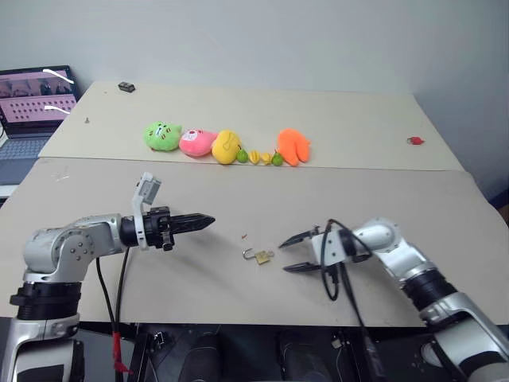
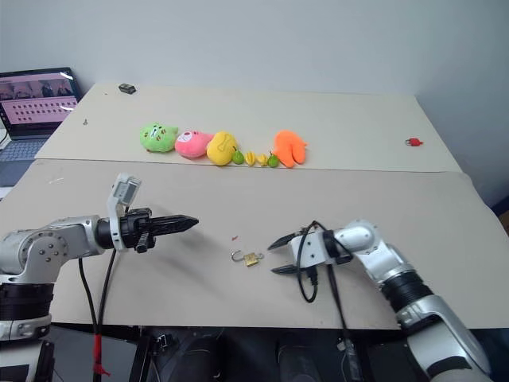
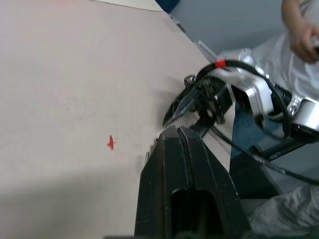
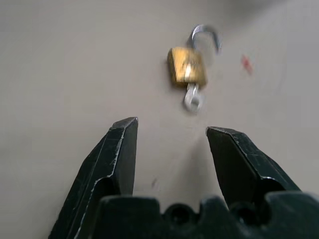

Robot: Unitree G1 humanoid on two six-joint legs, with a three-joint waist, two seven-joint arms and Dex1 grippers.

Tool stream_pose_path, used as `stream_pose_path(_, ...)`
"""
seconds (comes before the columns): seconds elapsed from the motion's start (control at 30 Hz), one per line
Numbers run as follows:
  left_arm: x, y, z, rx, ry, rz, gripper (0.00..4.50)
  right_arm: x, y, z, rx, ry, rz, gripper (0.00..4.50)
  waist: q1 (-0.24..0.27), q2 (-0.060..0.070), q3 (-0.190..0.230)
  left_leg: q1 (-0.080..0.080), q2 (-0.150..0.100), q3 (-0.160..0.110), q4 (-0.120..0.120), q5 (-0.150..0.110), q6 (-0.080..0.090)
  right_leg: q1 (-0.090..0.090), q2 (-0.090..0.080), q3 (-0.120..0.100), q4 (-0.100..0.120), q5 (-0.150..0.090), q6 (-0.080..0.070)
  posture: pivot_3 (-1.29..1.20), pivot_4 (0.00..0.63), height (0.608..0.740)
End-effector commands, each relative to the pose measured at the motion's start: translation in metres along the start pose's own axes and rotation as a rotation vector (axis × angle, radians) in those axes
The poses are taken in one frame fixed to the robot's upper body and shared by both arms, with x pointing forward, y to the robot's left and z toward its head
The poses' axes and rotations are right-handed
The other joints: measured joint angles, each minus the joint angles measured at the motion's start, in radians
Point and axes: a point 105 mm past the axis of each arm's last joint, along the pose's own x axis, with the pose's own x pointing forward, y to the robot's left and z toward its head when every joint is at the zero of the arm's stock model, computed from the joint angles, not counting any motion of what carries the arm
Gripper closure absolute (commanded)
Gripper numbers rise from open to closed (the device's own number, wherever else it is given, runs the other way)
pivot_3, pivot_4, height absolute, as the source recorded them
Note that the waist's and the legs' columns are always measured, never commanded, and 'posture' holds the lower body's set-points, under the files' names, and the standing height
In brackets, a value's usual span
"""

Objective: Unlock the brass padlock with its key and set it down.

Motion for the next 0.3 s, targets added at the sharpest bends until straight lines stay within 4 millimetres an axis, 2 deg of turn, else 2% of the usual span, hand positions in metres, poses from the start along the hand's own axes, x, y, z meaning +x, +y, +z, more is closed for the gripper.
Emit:
stream_pose_path(0.03,-0.012,-0.002,0.006,0.073,-0.014,0.035,4.50,-0.028,0.009,-0.024,0.138,0.123,0.050,1.71,0.003,0.000,0.000,0.000,0.000,0.000,0.000,0.000,0.000,0.000,0.000,0.000,0.000,0.000,0.000,0.00,0.150,0.717)
stream_pose_path(0.17,-0.020,0.008,0.014,0.093,-0.104,0.115,4.50,-0.051,-0.041,-0.012,0.224,0.023,-0.226,1.71,0.006,0.000,0.000,-0.001,0.000,0.001,0.000,0.000,0.000,-0.001,0.000,0.000,0.000,-0.001,0.001,0.00,0.150,0.717)
stream_pose_path(0.23,-0.023,0.012,0.015,0.097,-0.157,0.158,4.50,-0.063,-0.069,0.000,0.251,-0.103,-0.419,1.71,0.002,0.000,0.000,-0.001,0.000,0.001,0.000,0.000,0.000,-0.002,0.000,0.000,0.000,0.000,0.000,0.00,0.150,0.717)
stream_pose_path(0.3,-0.024,0.015,0.011,0.096,-0.191,0.196,4.50,-0.075,-0.092,0.010,0.401,-0.282,-0.590,1.71,0.000,0.000,0.000,-0.001,0.001,0.001,0.000,0.000,0.000,-0.003,0.000,0.001,0.000,0.002,-0.003,0.00,0.150,0.717)
